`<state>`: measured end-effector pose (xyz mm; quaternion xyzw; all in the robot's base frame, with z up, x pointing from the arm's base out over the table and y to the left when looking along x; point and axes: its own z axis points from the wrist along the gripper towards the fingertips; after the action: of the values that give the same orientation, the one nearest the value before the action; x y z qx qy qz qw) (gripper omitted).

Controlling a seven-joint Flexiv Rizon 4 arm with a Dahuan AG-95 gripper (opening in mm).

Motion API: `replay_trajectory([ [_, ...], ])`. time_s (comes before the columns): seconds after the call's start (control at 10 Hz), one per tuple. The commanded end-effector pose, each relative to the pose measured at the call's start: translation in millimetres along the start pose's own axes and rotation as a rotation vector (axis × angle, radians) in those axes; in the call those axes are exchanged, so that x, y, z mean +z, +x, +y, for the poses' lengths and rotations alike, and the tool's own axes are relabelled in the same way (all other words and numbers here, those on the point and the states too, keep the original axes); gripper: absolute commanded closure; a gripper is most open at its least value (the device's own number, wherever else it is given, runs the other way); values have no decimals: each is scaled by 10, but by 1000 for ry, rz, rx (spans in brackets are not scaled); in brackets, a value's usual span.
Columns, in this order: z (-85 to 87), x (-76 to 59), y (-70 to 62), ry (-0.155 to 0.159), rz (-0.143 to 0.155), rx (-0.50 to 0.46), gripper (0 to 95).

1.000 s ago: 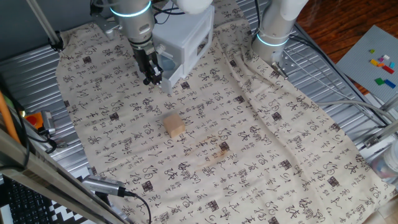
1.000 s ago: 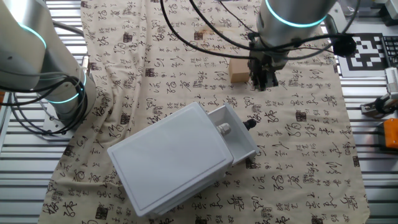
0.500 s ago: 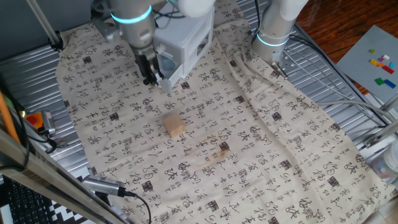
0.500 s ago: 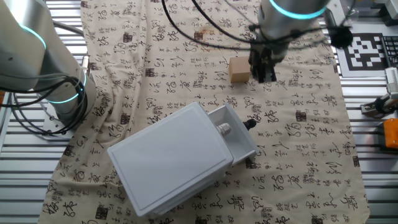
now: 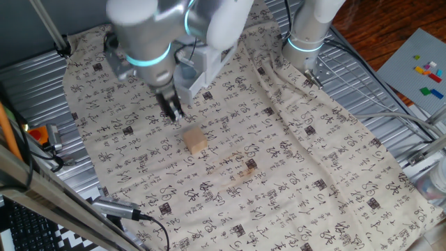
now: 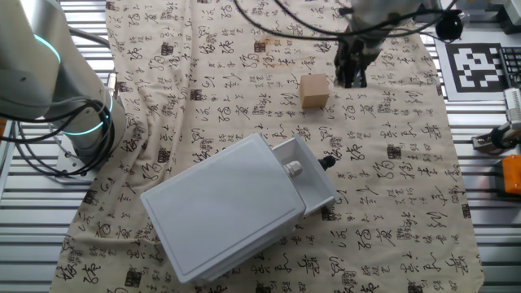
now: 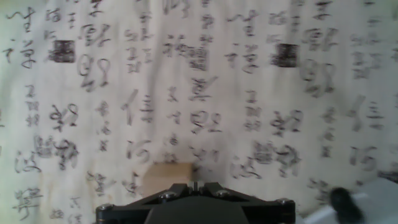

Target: Put things in the drawer

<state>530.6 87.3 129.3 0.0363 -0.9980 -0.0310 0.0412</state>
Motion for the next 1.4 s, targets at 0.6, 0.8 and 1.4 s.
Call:
replay_trajectory([
  [0.6,176,18,3,4,-29,-26,950],
  [0.8,176,18,3,-6,6,-91,950],
  [1.4,176,18,3,-19,3,-97,570],
])
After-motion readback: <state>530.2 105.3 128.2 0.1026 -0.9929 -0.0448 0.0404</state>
